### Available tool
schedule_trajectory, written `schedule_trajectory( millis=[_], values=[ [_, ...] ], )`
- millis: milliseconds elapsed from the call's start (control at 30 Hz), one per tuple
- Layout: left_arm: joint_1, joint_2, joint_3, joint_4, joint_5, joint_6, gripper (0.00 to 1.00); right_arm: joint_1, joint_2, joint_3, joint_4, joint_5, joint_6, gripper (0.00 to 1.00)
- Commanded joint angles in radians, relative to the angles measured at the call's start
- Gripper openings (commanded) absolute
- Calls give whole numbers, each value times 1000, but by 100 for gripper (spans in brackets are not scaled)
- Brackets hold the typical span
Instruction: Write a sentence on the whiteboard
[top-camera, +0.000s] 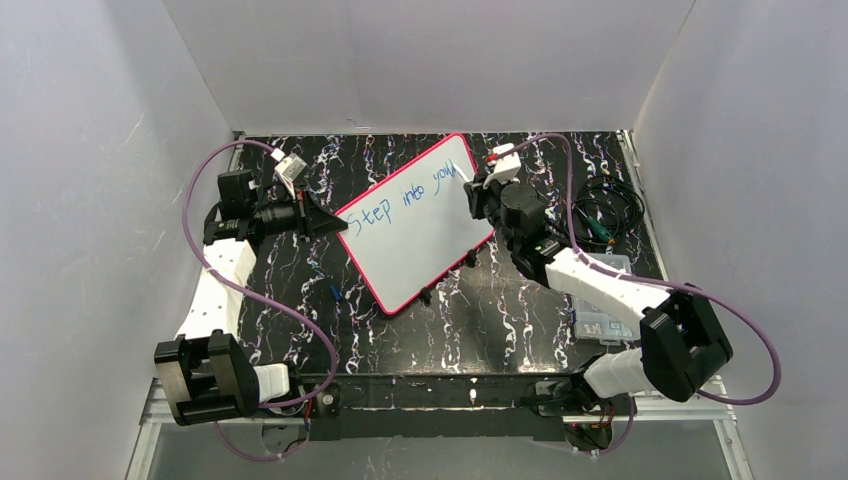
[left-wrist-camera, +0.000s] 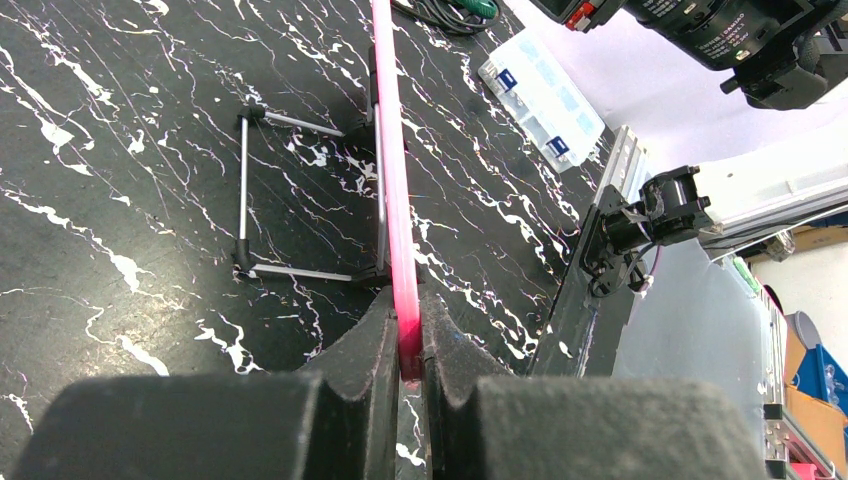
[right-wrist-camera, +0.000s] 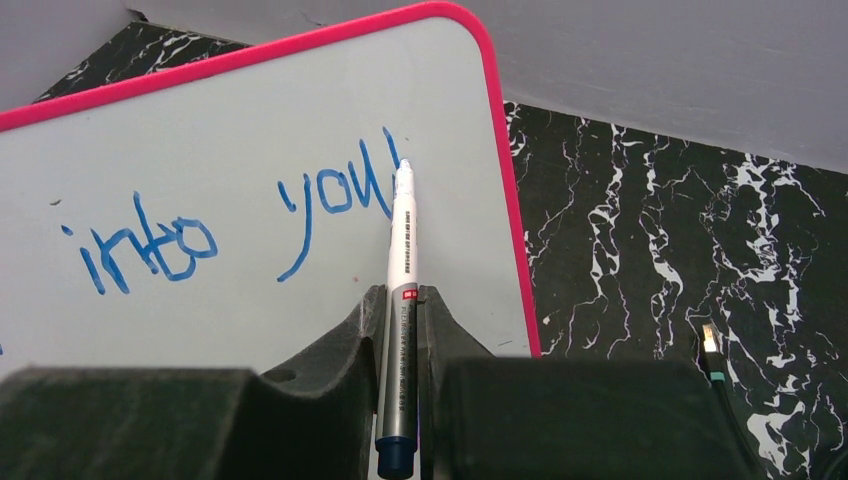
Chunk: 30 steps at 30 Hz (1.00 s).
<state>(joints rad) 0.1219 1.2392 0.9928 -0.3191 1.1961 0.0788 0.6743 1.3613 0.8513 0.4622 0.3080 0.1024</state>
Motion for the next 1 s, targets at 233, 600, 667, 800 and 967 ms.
schedule_trajectory(
  millis=[233,600,667,800,967],
  values=[
    [-23,-29,10,-43,66,42,0,-2,31,56,62,30,-24,1],
    [-23,-30,10,-43,66,43,0,-17,57,68,58,51,-15,1],
    [-22,-29,11,-43,66,42,0,-18,58,68,58,48,-15,1],
    [-22,-28,12,-43,64,43,0,-18,51,66,59,35,-16,1],
    [-23,-29,12,-43,53,39,0,-18,30,57,57,24,-15,1]
  ],
)
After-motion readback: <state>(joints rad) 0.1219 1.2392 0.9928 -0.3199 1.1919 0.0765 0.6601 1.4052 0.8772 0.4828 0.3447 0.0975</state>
